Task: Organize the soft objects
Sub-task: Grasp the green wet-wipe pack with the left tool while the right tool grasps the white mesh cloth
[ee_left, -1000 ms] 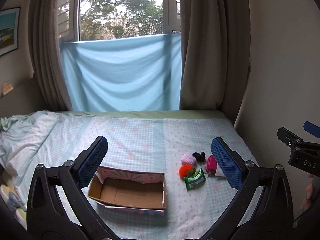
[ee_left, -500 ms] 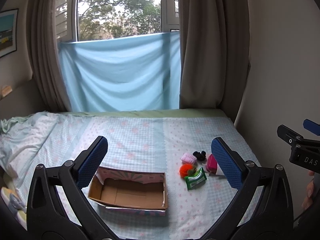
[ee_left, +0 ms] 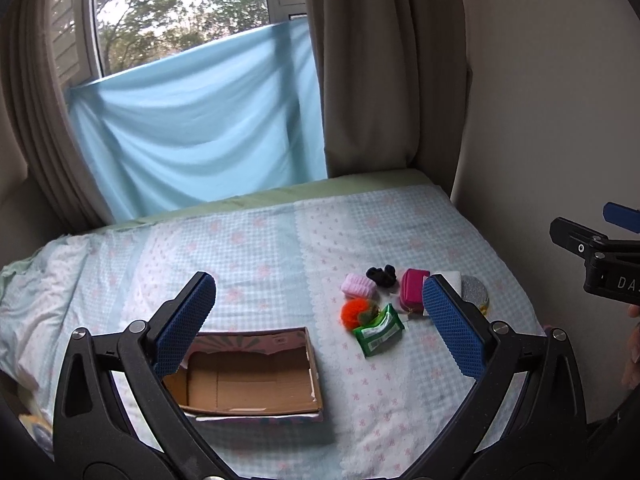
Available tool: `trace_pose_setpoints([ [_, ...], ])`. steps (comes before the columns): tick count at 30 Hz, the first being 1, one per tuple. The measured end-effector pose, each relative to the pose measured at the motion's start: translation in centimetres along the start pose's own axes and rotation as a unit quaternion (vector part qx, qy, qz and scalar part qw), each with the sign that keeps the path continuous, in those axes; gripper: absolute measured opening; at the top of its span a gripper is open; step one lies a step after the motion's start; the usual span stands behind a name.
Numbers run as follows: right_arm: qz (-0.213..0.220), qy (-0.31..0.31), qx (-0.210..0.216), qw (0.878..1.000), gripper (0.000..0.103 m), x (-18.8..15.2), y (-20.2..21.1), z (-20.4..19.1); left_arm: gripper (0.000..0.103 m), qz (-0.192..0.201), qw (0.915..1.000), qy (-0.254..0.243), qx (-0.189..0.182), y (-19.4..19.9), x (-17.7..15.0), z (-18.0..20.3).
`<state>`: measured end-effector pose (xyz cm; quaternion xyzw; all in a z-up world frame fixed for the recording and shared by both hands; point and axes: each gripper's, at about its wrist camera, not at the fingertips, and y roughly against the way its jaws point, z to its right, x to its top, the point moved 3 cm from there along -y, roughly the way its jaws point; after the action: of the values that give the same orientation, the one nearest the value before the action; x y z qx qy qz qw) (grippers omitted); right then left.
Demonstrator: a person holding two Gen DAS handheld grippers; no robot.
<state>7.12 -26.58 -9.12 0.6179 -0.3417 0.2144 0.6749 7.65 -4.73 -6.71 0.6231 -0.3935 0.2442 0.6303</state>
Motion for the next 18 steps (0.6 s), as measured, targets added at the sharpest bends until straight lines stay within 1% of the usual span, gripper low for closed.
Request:
trace_pose_setpoints([
  [2,-0.024,-0.007,-0.005,1.0,0.103,-0.6,-2.4,1.0,0.102,-0.017,0.9996,-0.017,-0.015,-2.1,-0.6,1.5],
  [4,-0.05,-0.019,-0.002,0.999,0.103,-1.3,-5.2,2.2,0.102,-0.041,0.9981,-0.035,-0.029,-4.7,-1.5,3.2],
  [8,-0.106,-0.048,0.015,0.993,0.103,-3.1,-11.4,4.3,0.102,-0.089,0.9907,-0.088,-0.053,-10.4,-4.0,7.1],
  [12,-0.152,-0.071,0.024,0.985,0.103,-4.8,-17.7,5.9,0.102,-0.129,0.9769,-0.16,-0.059,-16.4,-7.3,11.1],
  [15,-0.173,-0.089,0.028,0.98,0.103,-5.9,-21.9,6.9,0.102,-0.159,0.9621,-0.213,-0.059,-20.9,-10.1,13.5],
  [18,-0.191,-0.111,0.034,0.975,0.103,-7.2,-25.9,7.5,0.102,-0.18,0.9472,-0.257,-0.066,-25.1,-12.8,15.5],
])
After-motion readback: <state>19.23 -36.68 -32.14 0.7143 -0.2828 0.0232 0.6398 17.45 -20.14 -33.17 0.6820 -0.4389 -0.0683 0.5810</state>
